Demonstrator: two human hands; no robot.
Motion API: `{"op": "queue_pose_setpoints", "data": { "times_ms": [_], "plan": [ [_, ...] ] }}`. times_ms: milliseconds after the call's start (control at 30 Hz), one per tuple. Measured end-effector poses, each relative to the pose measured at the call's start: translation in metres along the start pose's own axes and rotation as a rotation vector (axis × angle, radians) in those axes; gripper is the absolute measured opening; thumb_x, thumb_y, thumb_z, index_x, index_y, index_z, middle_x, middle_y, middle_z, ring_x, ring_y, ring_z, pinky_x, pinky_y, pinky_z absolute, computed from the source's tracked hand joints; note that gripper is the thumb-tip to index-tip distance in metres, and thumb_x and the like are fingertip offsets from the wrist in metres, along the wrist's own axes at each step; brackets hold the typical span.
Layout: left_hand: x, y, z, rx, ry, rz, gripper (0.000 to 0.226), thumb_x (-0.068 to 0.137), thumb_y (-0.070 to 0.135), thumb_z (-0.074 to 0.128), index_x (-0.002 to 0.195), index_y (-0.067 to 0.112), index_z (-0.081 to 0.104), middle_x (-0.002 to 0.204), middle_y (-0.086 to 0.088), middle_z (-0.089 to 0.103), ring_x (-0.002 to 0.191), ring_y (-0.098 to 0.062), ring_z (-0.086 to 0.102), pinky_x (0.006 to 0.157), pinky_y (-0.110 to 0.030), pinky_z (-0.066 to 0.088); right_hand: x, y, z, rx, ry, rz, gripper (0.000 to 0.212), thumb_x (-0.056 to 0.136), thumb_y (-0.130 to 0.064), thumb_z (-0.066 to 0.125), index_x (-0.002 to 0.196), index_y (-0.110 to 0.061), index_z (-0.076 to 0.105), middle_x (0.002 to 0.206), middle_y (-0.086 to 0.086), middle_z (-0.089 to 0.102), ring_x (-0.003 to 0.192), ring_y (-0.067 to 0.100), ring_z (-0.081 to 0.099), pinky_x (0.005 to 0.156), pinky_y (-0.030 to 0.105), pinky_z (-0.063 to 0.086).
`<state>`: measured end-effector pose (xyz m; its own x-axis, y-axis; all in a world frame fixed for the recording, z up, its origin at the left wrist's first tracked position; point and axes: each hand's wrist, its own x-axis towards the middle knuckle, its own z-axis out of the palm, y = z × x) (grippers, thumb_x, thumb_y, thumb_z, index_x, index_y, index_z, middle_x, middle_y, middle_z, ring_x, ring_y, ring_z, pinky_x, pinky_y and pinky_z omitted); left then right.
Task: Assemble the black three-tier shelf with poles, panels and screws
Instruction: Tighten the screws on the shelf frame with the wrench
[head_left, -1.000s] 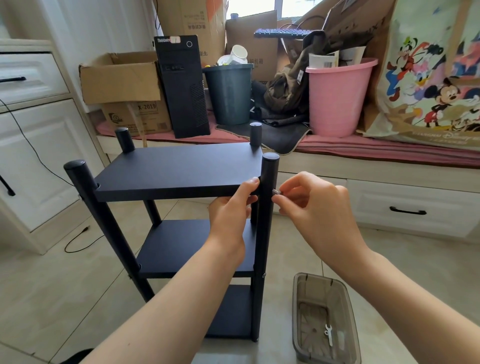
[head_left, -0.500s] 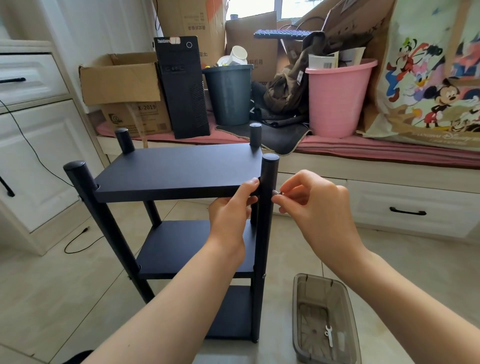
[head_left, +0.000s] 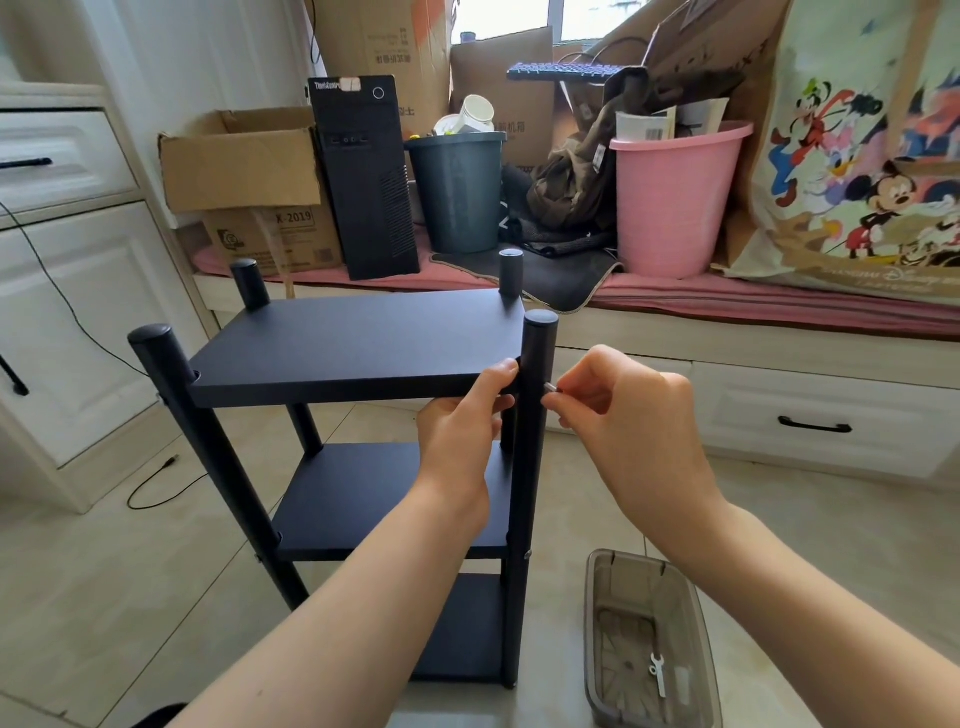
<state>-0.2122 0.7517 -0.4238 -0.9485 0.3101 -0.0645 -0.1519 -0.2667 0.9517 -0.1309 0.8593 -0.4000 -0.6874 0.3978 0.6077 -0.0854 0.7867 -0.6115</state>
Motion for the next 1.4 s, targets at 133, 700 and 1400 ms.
{"op": "queue_pose_setpoints", "data": {
  "times_ms": [133, 700, 1400],
  "plan": [
    [0.0003, 0.0002, -0.0001, 0.002, -0.004, -0.002, 0.037, 0.090, 0.041, 0.066, 0.114, 0.014, 0.073, 0.111, -0.004, 0.074, 0.110, -0.018, 0.066, 0.095, -0.033, 0.049, -0.0006, -0.0009, 0.0003, 0.005, 0.007, -0.009, 0.013, 0.084, -0.013, 0.078, 0.080, -0.014, 0.066, 0.068, -0.005, 0.068, 0.064, 0.006, 0.066, 0.063, 0.016, 0.052],
    [0.0019, -0.0005, 0.0003, 0.000, 0.018, 0.000, 0.037, 0.089, 0.042, 0.067, 0.115, 0.016, 0.073, 0.111, -0.003, 0.074, 0.109, -0.018, 0.066, 0.092, -0.032, 0.050, 0.0041, -0.0028, 0.0011, 0.120, -0.016, 0.072, 0.012, 0.084, -0.018, 0.078, 0.082, -0.013, 0.068, 0.070, -0.009, 0.067, 0.064, 0.001, 0.066, 0.060, 0.010, 0.049],
    [0.0004, -0.0005, 0.0012, -0.027, 0.020, 0.008, 0.035, 0.088, 0.039, 0.070, 0.108, 0.011, 0.075, 0.109, -0.009, 0.074, 0.110, -0.024, 0.067, 0.101, -0.041, 0.050, -0.0008, -0.0009, 0.0071, 0.120, 0.002, 0.063, 0.014, 0.089, -0.012, 0.072, 0.083, -0.017, 0.061, 0.072, -0.012, 0.065, 0.071, 0.000, 0.065, 0.061, 0.009, 0.049]
  ]
}}
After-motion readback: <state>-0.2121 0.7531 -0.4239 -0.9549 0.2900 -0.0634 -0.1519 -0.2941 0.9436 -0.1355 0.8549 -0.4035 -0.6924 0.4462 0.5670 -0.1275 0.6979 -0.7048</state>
